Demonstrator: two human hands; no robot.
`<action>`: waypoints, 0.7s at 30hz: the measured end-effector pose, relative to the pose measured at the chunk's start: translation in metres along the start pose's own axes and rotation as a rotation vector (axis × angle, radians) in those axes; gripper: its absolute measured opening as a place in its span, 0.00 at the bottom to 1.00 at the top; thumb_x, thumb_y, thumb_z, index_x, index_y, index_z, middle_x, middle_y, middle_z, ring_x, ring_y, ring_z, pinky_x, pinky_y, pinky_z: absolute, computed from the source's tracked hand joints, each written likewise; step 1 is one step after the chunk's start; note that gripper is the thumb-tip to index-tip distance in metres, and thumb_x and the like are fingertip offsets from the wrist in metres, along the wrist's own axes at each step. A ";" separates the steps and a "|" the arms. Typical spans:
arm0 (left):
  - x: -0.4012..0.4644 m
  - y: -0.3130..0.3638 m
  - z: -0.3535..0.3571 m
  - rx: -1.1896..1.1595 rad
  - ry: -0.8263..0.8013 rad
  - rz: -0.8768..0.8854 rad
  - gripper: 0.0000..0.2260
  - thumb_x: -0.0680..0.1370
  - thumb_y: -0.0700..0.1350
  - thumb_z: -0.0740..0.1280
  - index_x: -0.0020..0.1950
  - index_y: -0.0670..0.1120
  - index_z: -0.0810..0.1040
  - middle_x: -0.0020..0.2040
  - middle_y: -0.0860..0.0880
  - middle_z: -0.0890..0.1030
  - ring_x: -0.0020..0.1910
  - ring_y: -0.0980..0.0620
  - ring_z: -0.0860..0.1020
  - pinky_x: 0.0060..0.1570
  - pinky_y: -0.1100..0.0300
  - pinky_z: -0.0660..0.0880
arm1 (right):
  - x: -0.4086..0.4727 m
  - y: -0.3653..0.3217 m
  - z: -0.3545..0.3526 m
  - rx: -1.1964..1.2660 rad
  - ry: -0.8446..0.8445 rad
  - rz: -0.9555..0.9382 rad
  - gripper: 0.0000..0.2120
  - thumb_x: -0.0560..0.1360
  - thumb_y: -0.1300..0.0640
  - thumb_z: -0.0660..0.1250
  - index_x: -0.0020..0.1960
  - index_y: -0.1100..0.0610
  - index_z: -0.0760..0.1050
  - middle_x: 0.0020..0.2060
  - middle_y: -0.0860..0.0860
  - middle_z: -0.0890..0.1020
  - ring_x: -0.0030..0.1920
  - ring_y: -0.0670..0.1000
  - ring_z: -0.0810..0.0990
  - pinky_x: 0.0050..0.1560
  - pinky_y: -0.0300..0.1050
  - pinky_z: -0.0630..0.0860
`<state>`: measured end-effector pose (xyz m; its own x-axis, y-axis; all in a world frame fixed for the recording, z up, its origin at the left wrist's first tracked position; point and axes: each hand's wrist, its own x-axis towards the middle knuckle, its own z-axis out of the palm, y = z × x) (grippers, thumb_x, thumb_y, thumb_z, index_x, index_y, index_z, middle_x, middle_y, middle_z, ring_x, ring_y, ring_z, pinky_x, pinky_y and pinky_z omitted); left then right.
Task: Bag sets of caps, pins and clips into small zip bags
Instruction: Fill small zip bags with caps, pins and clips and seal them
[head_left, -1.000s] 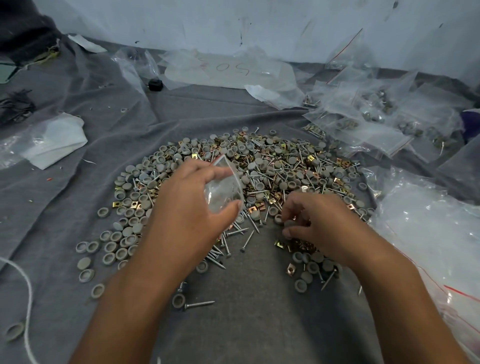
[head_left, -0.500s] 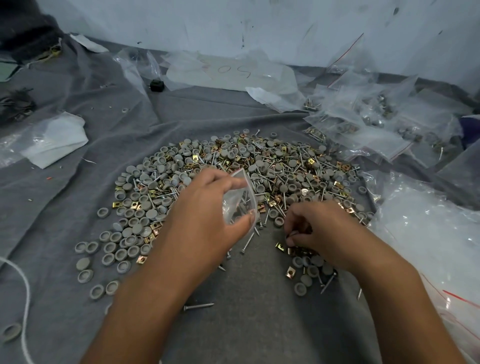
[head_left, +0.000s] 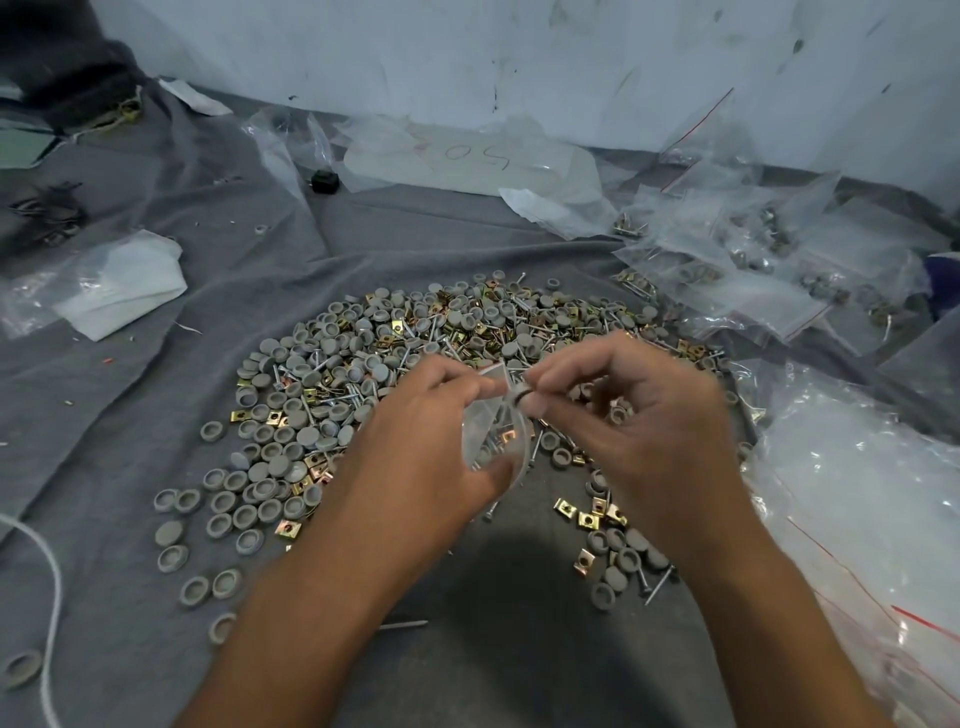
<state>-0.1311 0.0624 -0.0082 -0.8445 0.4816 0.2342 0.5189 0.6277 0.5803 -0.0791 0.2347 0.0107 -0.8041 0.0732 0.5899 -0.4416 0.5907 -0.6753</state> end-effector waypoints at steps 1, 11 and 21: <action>0.000 0.000 0.000 -0.004 -0.002 0.001 0.24 0.70 0.59 0.71 0.65 0.56 0.77 0.54 0.64 0.69 0.50 0.66 0.68 0.46 0.70 0.65 | 0.000 -0.002 0.003 -0.004 -0.018 -0.007 0.05 0.73 0.56 0.76 0.46 0.53 0.81 0.45 0.43 0.85 0.48 0.44 0.84 0.47 0.31 0.76; 0.000 0.001 -0.002 -0.006 0.020 -0.002 0.24 0.69 0.58 0.71 0.64 0.56 0.78 0.54 0.63 0.71 0.51 0.64 0.72 0.50 0.64 0.70 | 0.000 0.008 0.001 -0.098 0.007 0.077 0.03 0.76 0.53 0.72 0.49 0.50 0.82 0.45 0.41 0.83 0.46 0.41 0.81 0.47 0.29 0.72; -0.001 0.001 -0.003 -0.030 0.047 -0.006 0.27 0.68 0.59 0.73 0.66 0.55 0.77 0.54 0.66 0.70 0.51 0.71 0.71 0.48 0.74 0.65 | -0.014 0.044 0.005 -0.661 -0.545 0.479 0.14 0.78 0.51 0.71 0.62 0.42 0.76 0.56 0.44 0.77 0.55 0.48 0.76 0.55 0.47 0.76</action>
<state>-0.1306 0.0609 -0.0058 -0.8532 0.4480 0.2669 0.5102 0.6112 0.6051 -0.0893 0.2560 -0.0295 -0.9871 0.1394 -0.0790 0.1571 0.9385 -0.3074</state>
